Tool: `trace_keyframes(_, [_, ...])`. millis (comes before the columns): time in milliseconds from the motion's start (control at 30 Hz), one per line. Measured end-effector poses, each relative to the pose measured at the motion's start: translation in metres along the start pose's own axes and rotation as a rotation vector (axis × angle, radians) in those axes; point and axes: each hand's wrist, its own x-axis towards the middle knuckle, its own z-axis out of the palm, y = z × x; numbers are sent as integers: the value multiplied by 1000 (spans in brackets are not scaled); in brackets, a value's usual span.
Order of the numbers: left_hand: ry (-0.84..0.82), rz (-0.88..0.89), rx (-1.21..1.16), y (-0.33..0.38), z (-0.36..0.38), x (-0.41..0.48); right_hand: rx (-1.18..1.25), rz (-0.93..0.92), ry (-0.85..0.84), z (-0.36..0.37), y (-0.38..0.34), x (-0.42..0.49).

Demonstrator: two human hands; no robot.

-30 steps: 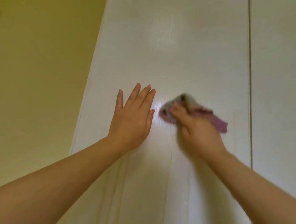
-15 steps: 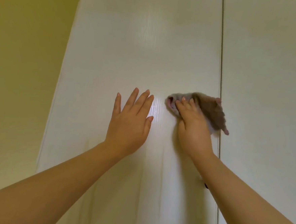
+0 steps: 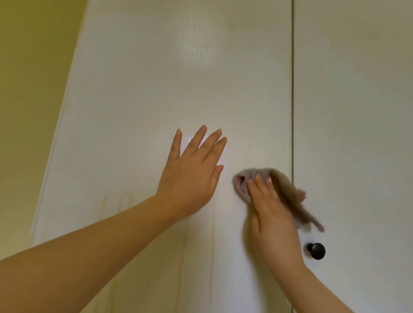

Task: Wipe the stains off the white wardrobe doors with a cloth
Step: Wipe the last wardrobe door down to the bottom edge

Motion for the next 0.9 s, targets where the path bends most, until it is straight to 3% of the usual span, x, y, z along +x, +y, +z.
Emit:
trace_keyframes(100, [13, 38, 12, -2, -1, 2, -16, -86, 15, -25, 7, 33])
trace_keyframes(200, [27, 2, -30, -7, -7, 9, -94, -51, 20, -28, 16, 79])
trace_keyframes(300, [113, 3, -28, -10, -5, 3, -106, -2, -48, -9, 3, 44])
trace_keyframes(400, [176, 31, -21, -14, -2, -16, -83, -131, -90, 0, -6, -14])
trace_keyframes(467, [192, 67, -14, -17, -2, -25, -73, -173, -65, -16, -14, 5])
trace_keyframes(633, [205, 5, -2, -29, -1, -30, -102, -23, -110, -10, -25, 54])
trace_keyframes(767, [176, 14, 18, -37, 5, -46, -17, -82, -107, 15, -30, -18])
trace_keyframes(833, [150, 32, 57, -42, 5, -49, 14, -130, -46, 6, -29, 1])
trace_keyframes(900, [162, 31, 82, -47, 5, -50, 28, -39, -84, -4, -32, 41])
